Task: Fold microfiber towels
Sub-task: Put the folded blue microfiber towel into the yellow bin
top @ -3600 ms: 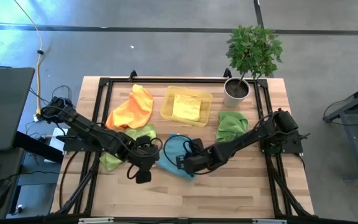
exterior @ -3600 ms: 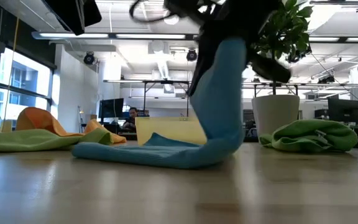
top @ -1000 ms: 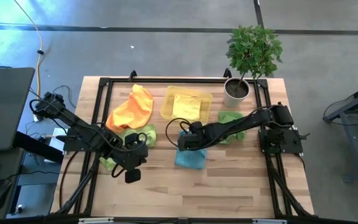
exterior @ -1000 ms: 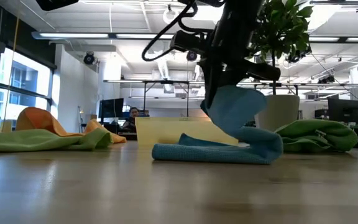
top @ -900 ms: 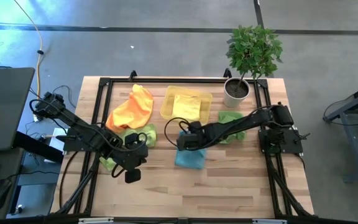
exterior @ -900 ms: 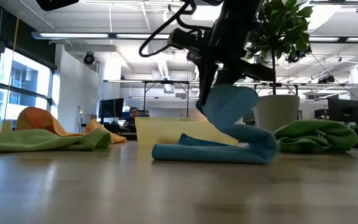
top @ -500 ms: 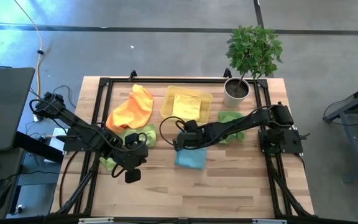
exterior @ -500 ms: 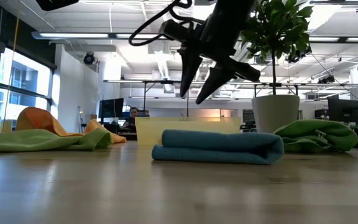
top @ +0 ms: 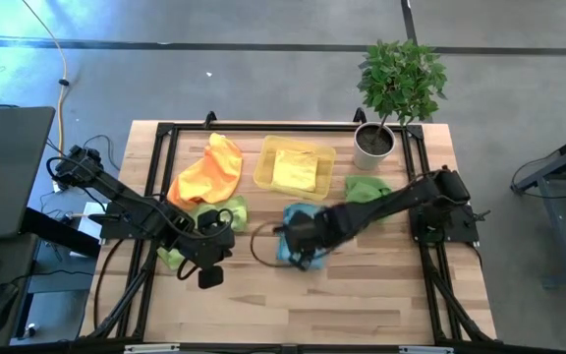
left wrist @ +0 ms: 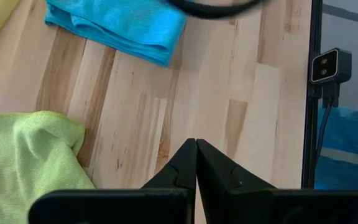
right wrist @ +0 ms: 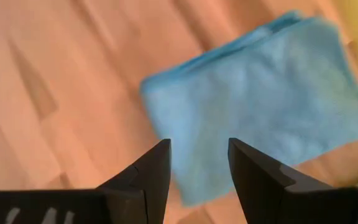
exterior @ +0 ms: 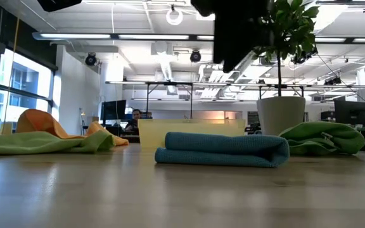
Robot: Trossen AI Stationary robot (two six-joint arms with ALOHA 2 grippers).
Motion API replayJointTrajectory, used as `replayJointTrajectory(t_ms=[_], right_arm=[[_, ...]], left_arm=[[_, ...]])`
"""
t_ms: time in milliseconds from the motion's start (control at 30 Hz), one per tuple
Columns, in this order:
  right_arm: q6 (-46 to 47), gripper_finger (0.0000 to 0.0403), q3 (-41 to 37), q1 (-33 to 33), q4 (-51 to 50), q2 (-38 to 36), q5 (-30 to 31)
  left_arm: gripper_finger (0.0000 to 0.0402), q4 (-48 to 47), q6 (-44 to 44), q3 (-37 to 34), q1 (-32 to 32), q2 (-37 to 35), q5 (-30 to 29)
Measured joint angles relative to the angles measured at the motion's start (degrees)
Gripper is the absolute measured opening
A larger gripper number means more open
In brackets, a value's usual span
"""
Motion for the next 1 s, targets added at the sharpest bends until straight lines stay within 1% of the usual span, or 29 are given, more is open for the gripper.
replayJointTrajectory(t_ms=[100, 267, 367, 467, 567, 733, 867, 1000], right_arm=[[0.57, 0.0153, -2.85, 2.99, 3.37, 0.0, 0.24], [-1.29, 0.0153, -8.55, 6.49, 17.77, 0.07, 1.19], [-1.43, 0.0153, -10.65, 7.05, 24.17, 0.07, 3.93], [-1.4, 0.0154, -11.81, 7.04, 26.98, 0.47, 4.37], [-1.8, 0.016, -12.33, 7.05, 27.46, 1.48, 3.9], [-6.38, 0.0178, -12.33, 7.04, 26.56, 3.87, 3.66], [-9.45, 0.0181, -12.33, 6.64, 25.47, 5.82, 3.21], [-11.68, 0.0181, -12.33, 6.62, 22.81, 7.61, 4.07]], left_arm=[[0.0, 0.0, -0.38, 0.0, 0.0, 0.0, 0.42], [0.0004, -0.02, -0.37, 0.0, -0.13, 0.0, 0.68], [0.0017, 0.0, 0.18, 0.0, -0.13, 0.0, 0.68], [0.0036, 0.0, 0.51, -0.01, -0.11, 0.0, 1.6], [0.0057, 0.01, 0.44, -0.02, -0.15, 0.0, 2.21], [0.0086, 0.22, 0.1, 0.0, -0.13, 0.0, 2.25], [0.0095, 0.26, 0.1, 0.0, -0.11, 0.0, 2.37], [0.0096, 0.29, 0.08, -0.02, -0.13, 0.0, 2.39]])
